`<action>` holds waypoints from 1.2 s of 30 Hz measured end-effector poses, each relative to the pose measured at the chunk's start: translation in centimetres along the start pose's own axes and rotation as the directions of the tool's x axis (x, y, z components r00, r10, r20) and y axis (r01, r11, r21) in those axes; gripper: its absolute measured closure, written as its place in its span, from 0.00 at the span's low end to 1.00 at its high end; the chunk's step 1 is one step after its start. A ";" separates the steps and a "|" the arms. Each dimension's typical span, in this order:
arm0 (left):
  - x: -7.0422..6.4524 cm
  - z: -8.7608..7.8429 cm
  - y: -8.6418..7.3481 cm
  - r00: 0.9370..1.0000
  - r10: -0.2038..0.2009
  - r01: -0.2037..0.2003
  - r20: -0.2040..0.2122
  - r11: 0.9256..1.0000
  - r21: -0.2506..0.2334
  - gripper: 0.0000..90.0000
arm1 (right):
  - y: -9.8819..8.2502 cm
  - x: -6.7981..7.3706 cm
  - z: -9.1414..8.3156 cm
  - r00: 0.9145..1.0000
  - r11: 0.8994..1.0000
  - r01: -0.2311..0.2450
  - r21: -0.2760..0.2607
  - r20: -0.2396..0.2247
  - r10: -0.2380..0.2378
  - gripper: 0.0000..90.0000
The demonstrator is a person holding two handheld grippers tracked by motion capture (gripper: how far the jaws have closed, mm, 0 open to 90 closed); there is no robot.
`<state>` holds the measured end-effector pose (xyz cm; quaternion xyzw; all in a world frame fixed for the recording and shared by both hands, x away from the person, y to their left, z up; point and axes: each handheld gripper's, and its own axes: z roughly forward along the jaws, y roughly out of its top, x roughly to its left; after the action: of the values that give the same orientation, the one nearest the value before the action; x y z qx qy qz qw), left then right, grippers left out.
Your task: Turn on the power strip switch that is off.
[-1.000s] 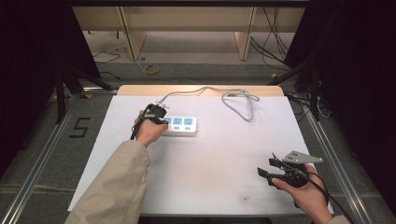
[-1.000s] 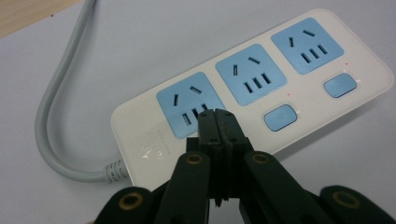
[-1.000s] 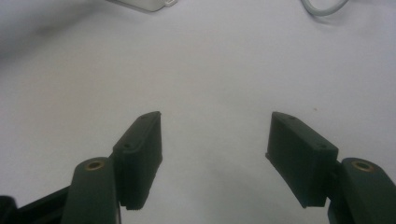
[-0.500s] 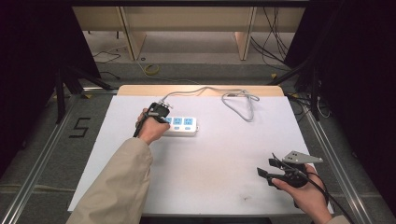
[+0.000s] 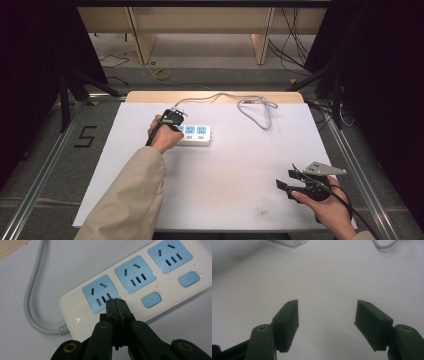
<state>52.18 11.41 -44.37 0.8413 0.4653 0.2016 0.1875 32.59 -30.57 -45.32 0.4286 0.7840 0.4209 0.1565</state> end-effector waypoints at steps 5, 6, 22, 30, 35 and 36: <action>0.1 0.1 0.3 1.000 -0.007 0.007 0.008 1.000 0.019 1.00 | 0.0 0.0 0.0 1.000 1.000 0.001 -0.002 -0.001 -0.001 0.40; 0.1 0.1 0.3 1.000 -0.007 0.007 0.011 1.000 0.025 1.00 | 0.0 0.0 0.0 1.000 1.000 0.001 -0.002 -0.001 -0.001 0.40; 0.7 0.1 -0.1 1.000 0.006 -0.006 0.019 0.999 0.036 1.00 | 0.1 0.0 0.0 1.000 1.000 0.007 -0.004 -0.008 -0.007 0.40; 0.6 0.0 -0.3 1.000 0.006 -0.006 0.011 1.000 0.014 1.00 | 0.0 0.0 0.2 1.000 1.000 0.006 -0.001 -0.006 -0.006 0.40; 0.7 -0.1 -0.3 1.000 0.017 -0.017 0.012 1.000 0.012 1.00 | 0.0 -0.1 0.2 1.000 1.000 0.005 0.000 -0.005 -0.005 0.40; 0.7 -0.1 -0.4 1.000 0.017 -0.017 0.010 1.000 0.010 1.00 | 0.0 -0.1 0.2 1.000 1.000 0.006 0.001 -0.004 -0.006 0.40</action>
<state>52.22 12.20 -44.39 0.8471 0.4583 0.1968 0.1837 32.76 -30.55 -45.41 0.4253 0.7860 0.4207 0.1560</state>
